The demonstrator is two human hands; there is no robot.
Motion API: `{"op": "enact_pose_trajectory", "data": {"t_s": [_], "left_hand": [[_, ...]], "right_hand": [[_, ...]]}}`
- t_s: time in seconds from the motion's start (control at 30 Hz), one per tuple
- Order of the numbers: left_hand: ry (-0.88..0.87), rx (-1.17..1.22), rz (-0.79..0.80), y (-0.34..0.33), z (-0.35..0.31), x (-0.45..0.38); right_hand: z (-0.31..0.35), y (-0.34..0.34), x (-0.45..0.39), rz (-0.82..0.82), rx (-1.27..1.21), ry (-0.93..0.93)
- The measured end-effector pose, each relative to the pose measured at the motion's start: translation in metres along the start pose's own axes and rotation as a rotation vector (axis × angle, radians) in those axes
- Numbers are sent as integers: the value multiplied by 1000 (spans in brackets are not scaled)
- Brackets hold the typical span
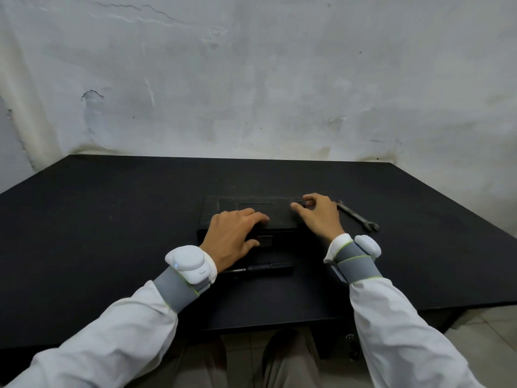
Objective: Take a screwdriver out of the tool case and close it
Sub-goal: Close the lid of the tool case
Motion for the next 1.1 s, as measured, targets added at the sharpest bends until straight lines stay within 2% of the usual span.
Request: {"op": "enact_pose_trajectory", "data": {"t_s": [0.43,0.63,0.73,0.83,0.97,1.1], "left_hand": [[-20,-64,-46,1,-2,-4],[-9,-50,-43,-1,2,-4],[20,29,-32,0,8,-6],[106,136,-35,8,22,-9],[309,192,-45,18,54,-10],[568,255,88,9,86,-7]], "right_hand": [[-8,-2,4,12,-48,-50],[-9,-4,5,28,-47,-58],[-11,-4,4,40,-54,-68],[-12,-4,3,52,-57,-76],[-17,-6,2,83,-56,-102],[-22,-9,0,120,-60,-142]]}}
Point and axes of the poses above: each hand's wrist, its own x-axis away from the middle knuckle, its own y-axis out of the back of the hand, z = x × y, the point moved 7 cm from there along -x, towards the middle knuckle, and after that the axes turned 10 degrees about y, right-handed, at the moved point
